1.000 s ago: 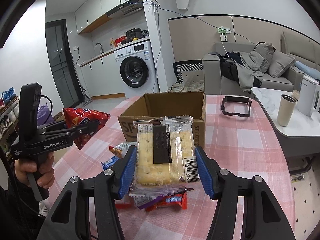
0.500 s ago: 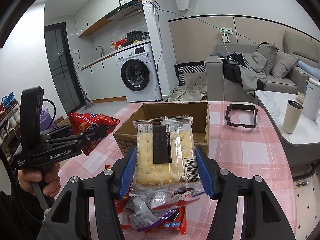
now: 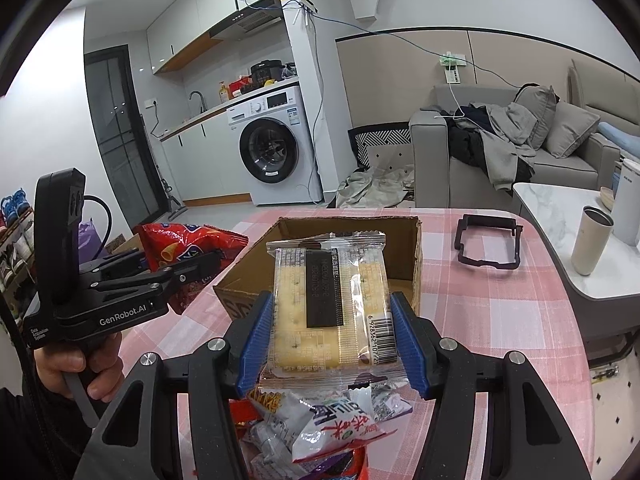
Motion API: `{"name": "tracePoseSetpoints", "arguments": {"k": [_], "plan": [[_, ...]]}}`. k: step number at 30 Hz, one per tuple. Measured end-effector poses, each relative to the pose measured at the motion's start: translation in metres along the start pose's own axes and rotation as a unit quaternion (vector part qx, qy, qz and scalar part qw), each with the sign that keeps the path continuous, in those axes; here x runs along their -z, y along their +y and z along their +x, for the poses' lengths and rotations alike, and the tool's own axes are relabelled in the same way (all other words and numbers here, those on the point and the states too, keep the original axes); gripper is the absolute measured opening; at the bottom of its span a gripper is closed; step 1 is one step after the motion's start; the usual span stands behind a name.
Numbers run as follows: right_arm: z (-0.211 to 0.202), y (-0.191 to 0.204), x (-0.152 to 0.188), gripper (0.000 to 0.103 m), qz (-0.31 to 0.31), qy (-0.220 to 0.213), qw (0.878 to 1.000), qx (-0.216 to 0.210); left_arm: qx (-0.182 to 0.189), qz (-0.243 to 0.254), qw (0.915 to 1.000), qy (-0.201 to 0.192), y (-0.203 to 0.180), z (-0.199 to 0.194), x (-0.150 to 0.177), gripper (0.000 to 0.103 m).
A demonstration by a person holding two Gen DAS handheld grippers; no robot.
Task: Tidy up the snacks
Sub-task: 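Lift the cracker pack with the right tool while the left tool lifts the red chip bag, then lower both held snacks into the cardboard box and open both tools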
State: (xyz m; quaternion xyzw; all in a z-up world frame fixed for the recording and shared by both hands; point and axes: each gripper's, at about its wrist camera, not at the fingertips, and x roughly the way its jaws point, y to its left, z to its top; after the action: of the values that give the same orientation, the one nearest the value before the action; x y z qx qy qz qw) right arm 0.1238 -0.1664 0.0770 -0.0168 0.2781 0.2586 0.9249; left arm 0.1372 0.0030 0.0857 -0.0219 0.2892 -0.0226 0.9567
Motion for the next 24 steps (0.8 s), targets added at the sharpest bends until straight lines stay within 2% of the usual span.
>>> {"name": "tracePoseSetpoints", "arguments": {"k": [24], "plan": [[0.039,0.000,-0.018,0.059,0.015,0.011,1.000,-0.003,-0.004,0.012,0.9999,0.012,-0.010,0.057,-0.022,0.044]]}}
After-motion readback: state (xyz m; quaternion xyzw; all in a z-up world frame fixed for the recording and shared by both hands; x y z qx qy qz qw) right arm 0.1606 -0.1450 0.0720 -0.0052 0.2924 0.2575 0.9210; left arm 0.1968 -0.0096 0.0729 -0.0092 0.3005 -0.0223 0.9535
